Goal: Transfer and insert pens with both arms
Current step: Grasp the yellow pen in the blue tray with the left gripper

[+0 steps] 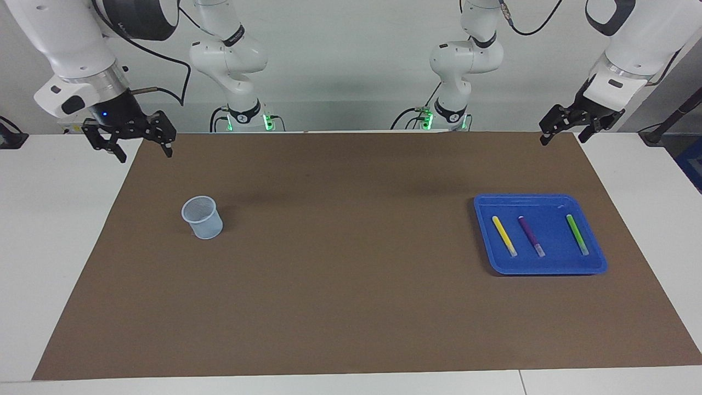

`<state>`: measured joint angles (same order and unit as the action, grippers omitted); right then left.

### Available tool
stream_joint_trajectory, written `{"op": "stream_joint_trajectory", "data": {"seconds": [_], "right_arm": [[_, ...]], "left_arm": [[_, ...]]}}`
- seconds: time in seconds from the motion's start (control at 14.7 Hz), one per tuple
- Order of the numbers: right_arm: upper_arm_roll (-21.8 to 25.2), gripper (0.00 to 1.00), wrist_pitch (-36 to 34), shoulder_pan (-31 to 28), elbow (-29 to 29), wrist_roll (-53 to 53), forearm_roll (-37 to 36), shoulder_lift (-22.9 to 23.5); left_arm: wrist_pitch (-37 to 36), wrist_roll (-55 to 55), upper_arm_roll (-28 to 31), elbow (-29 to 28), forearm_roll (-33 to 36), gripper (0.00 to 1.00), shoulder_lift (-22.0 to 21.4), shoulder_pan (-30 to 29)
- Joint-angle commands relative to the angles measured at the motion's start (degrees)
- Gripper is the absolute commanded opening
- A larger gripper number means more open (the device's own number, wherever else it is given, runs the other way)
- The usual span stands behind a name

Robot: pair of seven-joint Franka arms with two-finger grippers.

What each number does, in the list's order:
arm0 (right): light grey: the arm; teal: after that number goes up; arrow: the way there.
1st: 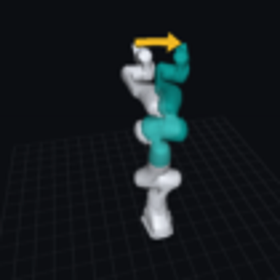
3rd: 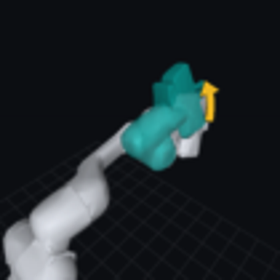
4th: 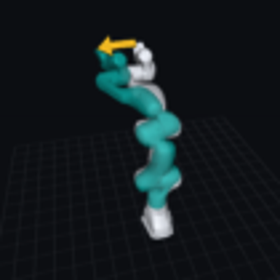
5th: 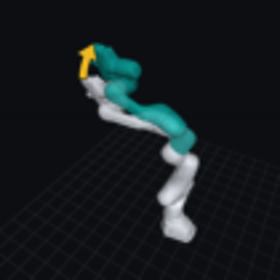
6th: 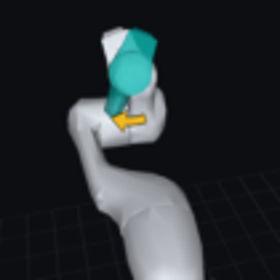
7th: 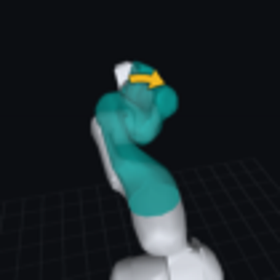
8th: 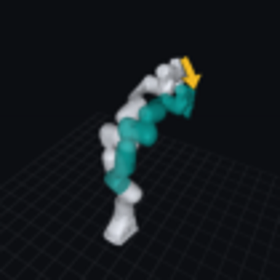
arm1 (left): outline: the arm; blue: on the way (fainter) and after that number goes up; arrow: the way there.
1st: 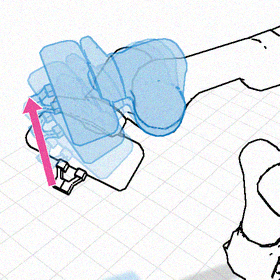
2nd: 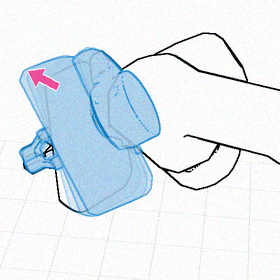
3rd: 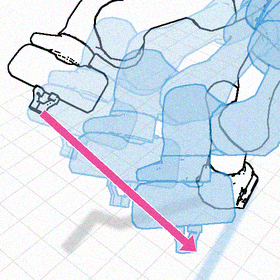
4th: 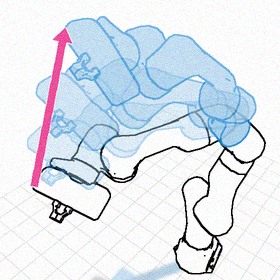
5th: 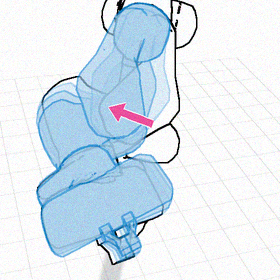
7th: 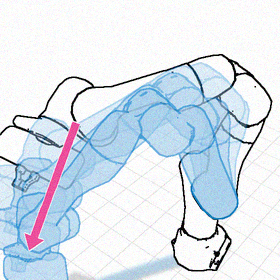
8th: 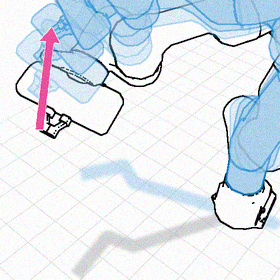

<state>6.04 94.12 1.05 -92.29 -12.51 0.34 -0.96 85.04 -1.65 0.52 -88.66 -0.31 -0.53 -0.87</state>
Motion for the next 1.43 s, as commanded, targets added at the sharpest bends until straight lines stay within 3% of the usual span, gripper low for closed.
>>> {"op": "stream_joint_trajectory", "data": {"seconds": [0.0,0.68,1.02,1.22,1.36], "right_arm": [[-0.06,1.0,0.01,-0.17,0.89,0.99,-1.74,0.53],[-0.06,1.0,0.01,-0.17,0.89,1.08,-1.83,0.53],[-0.06,1.0,0.01,-0.17,0.89,1.08,-1.83,0.44],[-0.06,1.0,0.01,-0.17,0.89,1.08,-1.83,0.44],[-0.06,1.0,0.01,-0.17,0.89,1.08,-1.83,0.44]], "left_arm": [[0.22,0.07,-0.43,0.33,-0.75,1.0,-0.18,-0.54],[2.92,2.78,-0.25,-2.04,-1.19,1.0,-1.14,-0.63],[17.06,3.32,-0.25,-16.34,-1.19,1.0,-5.53,-0.37],[22.35,3.32,-0.25,-20.14,-1.1,1.0,-4.84,-0.28],[25.86,3.32,-0.25,-21.12,-1.1,1.0,-2.13,-0.02]]}}
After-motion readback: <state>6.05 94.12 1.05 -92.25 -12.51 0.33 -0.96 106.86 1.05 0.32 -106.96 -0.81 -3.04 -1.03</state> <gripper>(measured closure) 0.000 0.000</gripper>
